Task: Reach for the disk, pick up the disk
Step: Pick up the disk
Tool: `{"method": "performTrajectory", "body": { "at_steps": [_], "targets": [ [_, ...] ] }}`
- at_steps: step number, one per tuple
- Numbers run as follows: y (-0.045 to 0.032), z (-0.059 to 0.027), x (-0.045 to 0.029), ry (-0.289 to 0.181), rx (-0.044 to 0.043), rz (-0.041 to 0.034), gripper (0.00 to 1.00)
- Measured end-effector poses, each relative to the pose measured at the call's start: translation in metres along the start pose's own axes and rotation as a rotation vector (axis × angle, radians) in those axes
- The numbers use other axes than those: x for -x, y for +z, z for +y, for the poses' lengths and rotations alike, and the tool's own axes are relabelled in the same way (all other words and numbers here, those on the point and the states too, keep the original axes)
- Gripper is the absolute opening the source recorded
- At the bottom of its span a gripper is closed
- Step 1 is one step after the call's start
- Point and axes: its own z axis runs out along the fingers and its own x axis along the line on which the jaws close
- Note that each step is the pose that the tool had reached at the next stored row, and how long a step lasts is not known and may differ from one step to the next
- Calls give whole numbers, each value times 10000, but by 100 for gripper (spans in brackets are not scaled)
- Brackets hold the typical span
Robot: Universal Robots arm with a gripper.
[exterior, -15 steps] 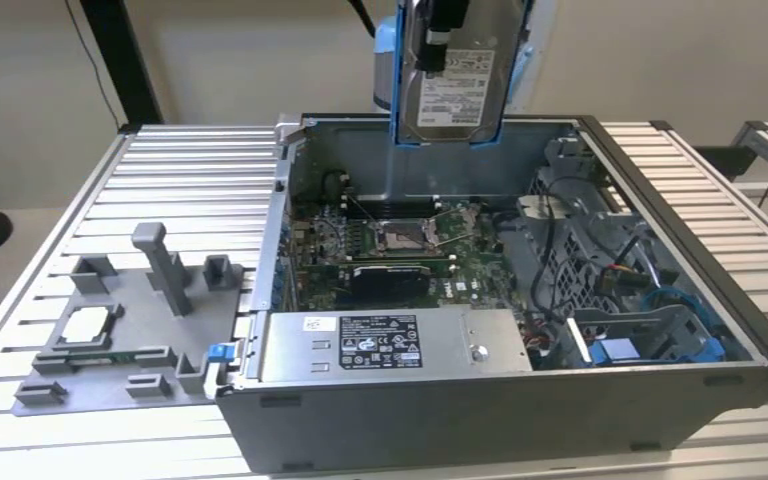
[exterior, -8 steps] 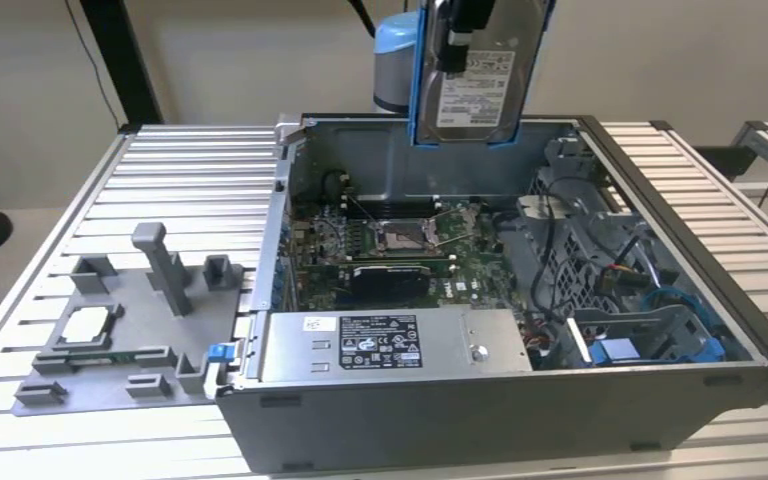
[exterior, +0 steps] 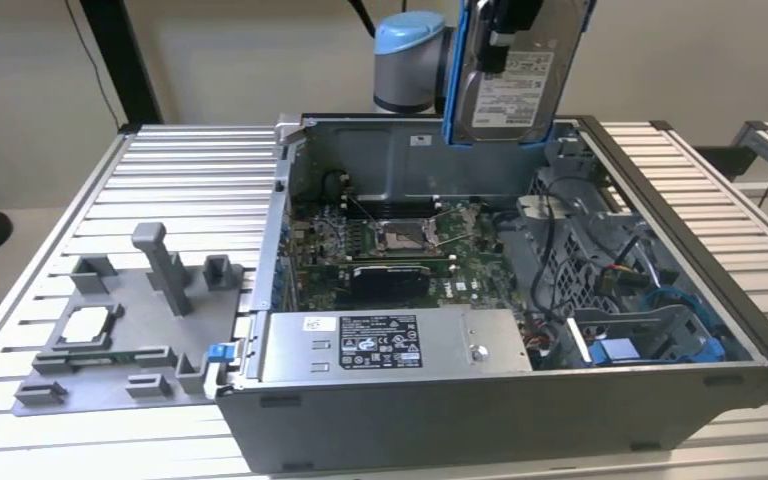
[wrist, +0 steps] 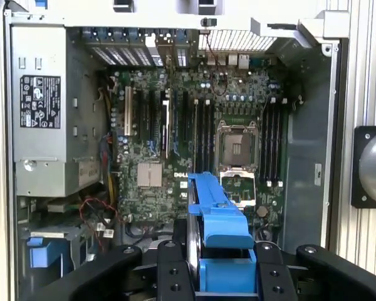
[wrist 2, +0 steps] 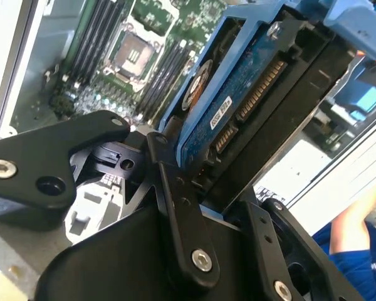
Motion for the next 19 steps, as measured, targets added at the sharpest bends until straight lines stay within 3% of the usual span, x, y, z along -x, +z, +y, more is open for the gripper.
{"method": "performTrajectory", "body": {
  "at_steps": [8, 19],
  "targets": [
    [-1, -386, 0, -10, 1, 1, 0],
    [-3, -838, 0, -20, 1, 1, 0]
  ]
}}
